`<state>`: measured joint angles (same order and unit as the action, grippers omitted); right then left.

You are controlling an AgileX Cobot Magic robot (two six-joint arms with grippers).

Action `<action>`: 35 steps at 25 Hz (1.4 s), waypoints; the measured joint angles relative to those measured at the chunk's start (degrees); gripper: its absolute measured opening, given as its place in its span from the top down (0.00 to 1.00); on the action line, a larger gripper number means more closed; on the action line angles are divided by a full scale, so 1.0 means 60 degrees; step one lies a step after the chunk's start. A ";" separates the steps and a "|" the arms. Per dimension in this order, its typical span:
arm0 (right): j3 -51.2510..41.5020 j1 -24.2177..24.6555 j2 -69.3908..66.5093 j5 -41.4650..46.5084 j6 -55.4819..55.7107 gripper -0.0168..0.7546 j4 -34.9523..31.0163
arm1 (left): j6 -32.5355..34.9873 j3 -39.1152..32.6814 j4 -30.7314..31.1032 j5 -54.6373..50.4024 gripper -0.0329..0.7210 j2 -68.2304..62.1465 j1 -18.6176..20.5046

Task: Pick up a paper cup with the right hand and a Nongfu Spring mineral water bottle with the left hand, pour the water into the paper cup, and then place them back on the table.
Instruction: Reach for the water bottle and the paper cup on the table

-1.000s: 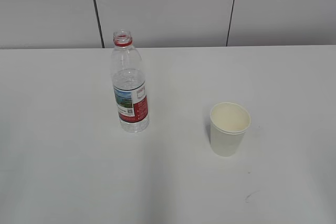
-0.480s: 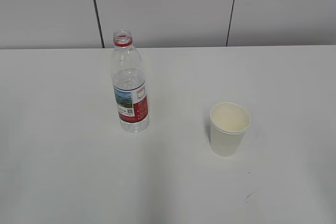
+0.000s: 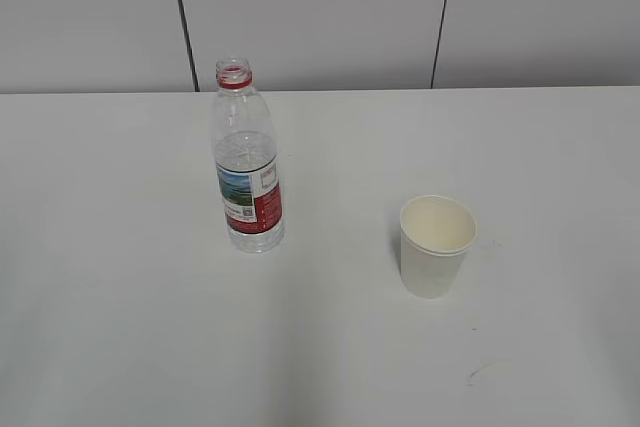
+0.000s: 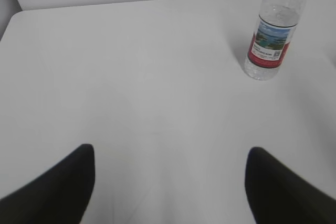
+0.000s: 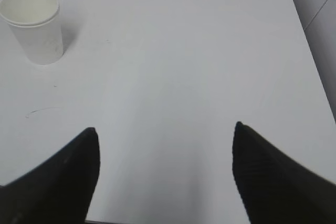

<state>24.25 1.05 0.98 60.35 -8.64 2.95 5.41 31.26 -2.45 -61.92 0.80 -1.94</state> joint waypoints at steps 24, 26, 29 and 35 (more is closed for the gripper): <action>0.0020 0.0000 0.0000 -0.0108 0.0000 0.22 0.0020 | 0.0000 0.0000 0.0020 0.0032 0.26 0.0000 0.0000; 0.0082 0.0000 0.0000 -0.0399 -0.0038 0.22 0.0044 | 0.0000 0.0104 0.0020 0.0266 0.27 0.0000 0.0000; 0.0060 0.0000 0.0000 -0.1557 -0.0079 0.22 0.0089 | 0.0000 0.0179 0.0020 0.1683 0.29 0.0000 0.0000; -0.0724 0.0000 0.0000 -0.3706 -0.0079 0.22 0.0089 | 0.0000 -0.1056 0.0020 0.4838 0.34 -0.0777 0.0000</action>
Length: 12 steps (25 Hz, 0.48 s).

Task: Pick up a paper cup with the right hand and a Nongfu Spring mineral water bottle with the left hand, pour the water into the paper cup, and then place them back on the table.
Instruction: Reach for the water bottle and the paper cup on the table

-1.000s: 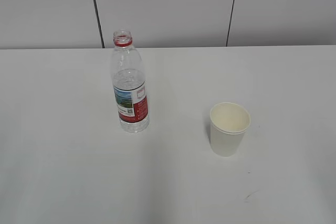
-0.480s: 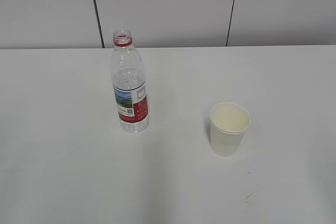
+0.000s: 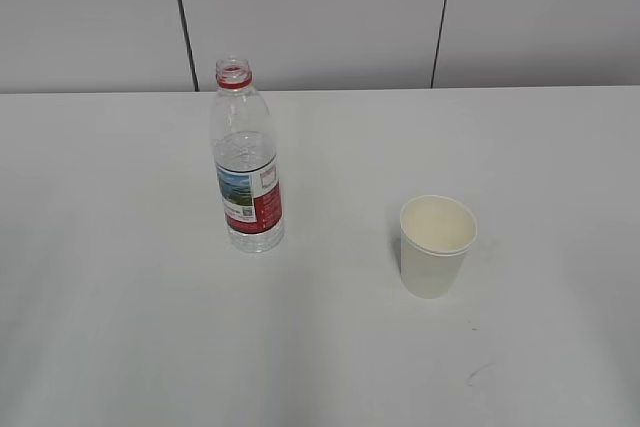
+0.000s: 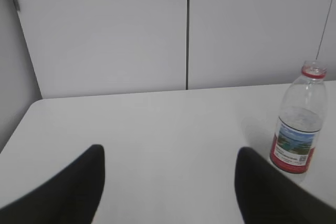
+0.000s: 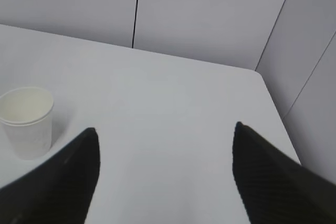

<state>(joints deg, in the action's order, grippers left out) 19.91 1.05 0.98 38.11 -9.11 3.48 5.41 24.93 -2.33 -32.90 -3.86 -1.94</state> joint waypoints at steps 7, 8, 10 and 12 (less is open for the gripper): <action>-0.1447 0.0000 -0.0491 -0.2579 -0.0017 0.22 0.0015 | 0.0000 -0.1161 0.0000 0.3100 0.34 -0.1412 -0.0010; -0.1670 0.0000 -0.0563 -0.3032 -0.0017 0.22 0.0015 | 0.0000 -0.1273 0.0000 0.3473 0.35 -0.1665 -0.0012; -0.1998 0.0000 -0.0690 -0.3852 -0.0017 0.22 0.0015 | 0.0000 -0.1403 0.0000 0.3938 0.35 -0.2173 -0.0012; -0.2136 0.0000 -0.0858 -0.4479 -0.0017 0.22 0.0015 | 0.0000 -0.1438 0.0000 0.4299 0.35 -0.2675 -0.0012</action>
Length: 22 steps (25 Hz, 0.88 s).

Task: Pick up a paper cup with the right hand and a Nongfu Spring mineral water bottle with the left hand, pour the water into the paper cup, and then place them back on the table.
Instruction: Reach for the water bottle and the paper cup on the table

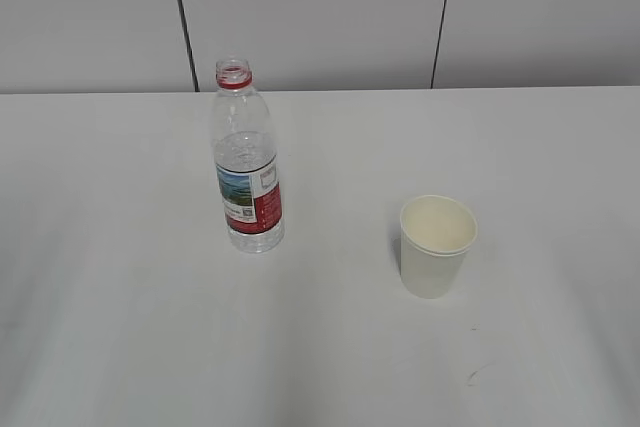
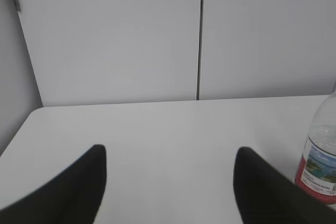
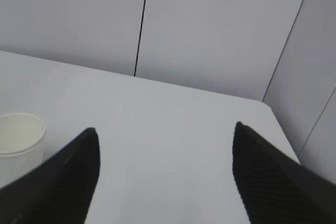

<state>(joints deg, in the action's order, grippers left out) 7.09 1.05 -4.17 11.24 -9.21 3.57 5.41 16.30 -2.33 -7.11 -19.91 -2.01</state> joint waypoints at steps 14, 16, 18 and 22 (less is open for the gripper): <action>-0.0194 0.0000 -0.3813 -0.2813 0.0054 0.22 0.0007 | 0.0000 0.0000 0.0000 0.2461 0.35 -0.3023 -0.0008; -0.0303 0.0000 -0.4653 -0.3510 0.0077 0.22 0.0007 | 0.0000 0.0000 0.0000 0.2679 0.35 -0.3424 -0.0008; -0.0323 0.0000 -0.5407 -0.4321 0.0077 0.22 0.0007 | 0.0000 0.0000 -0.0008 0.2968 0.35 -0.3816 -0.0008; -0.0323 0.0000 -0.6908 -0.6080 0.0534 0.22 0.0007 | 0.0000 0.0000 -0.0008 0.3963 0.35 -0.4654 -0.0008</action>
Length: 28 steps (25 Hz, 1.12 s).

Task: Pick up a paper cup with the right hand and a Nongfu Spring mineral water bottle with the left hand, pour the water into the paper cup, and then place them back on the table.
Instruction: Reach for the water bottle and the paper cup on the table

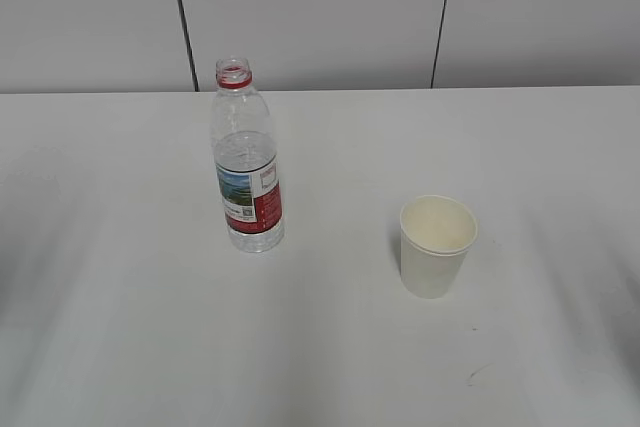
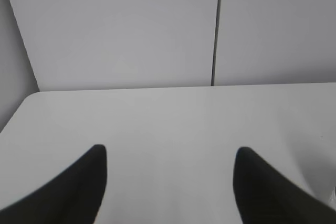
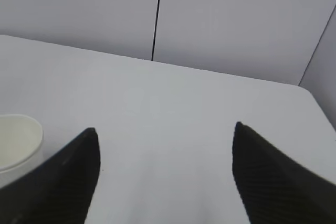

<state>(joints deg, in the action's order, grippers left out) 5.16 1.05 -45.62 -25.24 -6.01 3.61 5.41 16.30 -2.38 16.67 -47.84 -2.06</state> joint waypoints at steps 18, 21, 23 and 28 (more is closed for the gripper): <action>0.0034 0.0000 -0.4385 -0.3956 0.1734 0.22 0.2982 | -0.0284 0.0000 0.0952 0.2691 0.35 -0.3399 -0.2857; 0.0033 0.0000 -0.5262 -0.4462 0.1734 0.23 0.3525 | -0.0284 0.0000 0.0972 0.3165 0.35 -0.4339 -0.2947; 0.0053 0.0000 -0.5884 -0.4841 0.1698 0.22 0.3848 | -0.0284 0.0000 0.1121 0.3679 0.35 -0.4958 -0.2947; 0.0092 0.0000 -0.7621 -0.6235 0.1001 0.22 0.4141 | -0.0284 0.0018 0.1879 0.5215 0.35 -0.6134 -0.2947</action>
<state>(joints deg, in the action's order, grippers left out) 5.71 1.05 -91.35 -62.65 0.00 28.46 3.70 16.41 8.90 47.96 -84.64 -19.74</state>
